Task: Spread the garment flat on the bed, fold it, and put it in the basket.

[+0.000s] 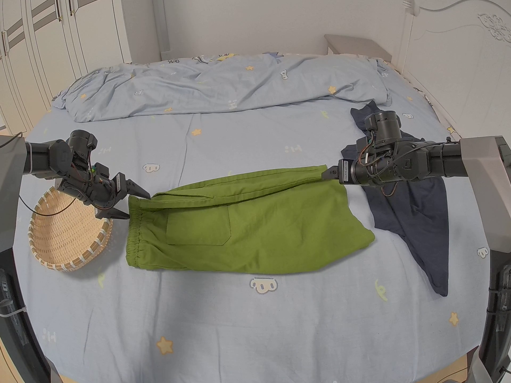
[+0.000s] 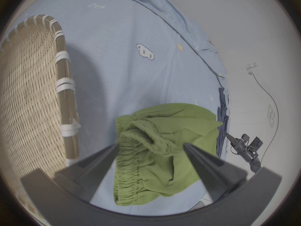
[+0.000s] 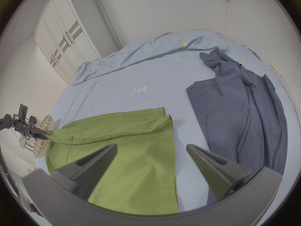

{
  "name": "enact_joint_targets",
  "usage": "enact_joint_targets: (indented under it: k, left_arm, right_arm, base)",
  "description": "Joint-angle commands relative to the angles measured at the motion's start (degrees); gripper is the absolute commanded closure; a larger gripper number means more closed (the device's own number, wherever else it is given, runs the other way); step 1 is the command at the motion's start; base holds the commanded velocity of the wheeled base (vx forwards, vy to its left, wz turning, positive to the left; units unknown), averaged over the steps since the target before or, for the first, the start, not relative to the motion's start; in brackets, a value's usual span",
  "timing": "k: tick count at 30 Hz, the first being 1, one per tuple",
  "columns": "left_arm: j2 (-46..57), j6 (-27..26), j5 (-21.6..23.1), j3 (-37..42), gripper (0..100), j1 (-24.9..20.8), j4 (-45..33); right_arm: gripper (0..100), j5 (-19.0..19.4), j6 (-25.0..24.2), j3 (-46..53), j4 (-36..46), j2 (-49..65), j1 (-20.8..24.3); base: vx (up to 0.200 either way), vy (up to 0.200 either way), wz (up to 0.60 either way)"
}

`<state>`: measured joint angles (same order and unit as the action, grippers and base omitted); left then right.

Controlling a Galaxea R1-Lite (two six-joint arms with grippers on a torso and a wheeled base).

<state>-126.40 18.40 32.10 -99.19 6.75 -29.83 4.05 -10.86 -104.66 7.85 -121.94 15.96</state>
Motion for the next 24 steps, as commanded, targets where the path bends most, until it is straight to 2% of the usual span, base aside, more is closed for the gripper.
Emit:
enact_joint_targets:
  k: [1,10,14,16,19,24]
  left_arm:
    - [2.7,1.3,0.2,1.0,0,-1.7,-0.1]
    - [3.8,6.4,0.6,0.8,0,-4.1,0.7]
    - [0.7,9.6,0.3,-0.4,0,-5.2,5.4]
    - [-2.2,13.0,0.0,-2.1,0,-5.9,10.3]
    - [-5.5,17.6,-0.5,-5.0,0,-6.4,15.6]
    - [-6.2,18.9,-4.1,-6.8,0,-5.1,17.2]
  right_arm:
    - [0,0.1,0.0,0.3,0.0,0.0,0.0]
    - [0,0.2,-0.9,3.3,0.0,2.0,0.0]
    - [0,0.3,-1.3,5.0,-0.1,2.9,-0.1]
    - [0,0.3,-1.9,6.8,-0.4,4.0,-0.4]
    - [0,0.5,-2.8,10.3,-5.0,5.3,-1.5]
    - [0,0.7,-3.1,15.7,-11.4,7.9,-2.2]
  base:
    - [0.0,0.0,0.0]
    - [0.0,0.0,0.0]
    - [0.0,0.0,0.0]
    - [0.0,0.0,0.0]
    - [0.0,0.0,0.0]
    - [0.0,0.0,0.0]
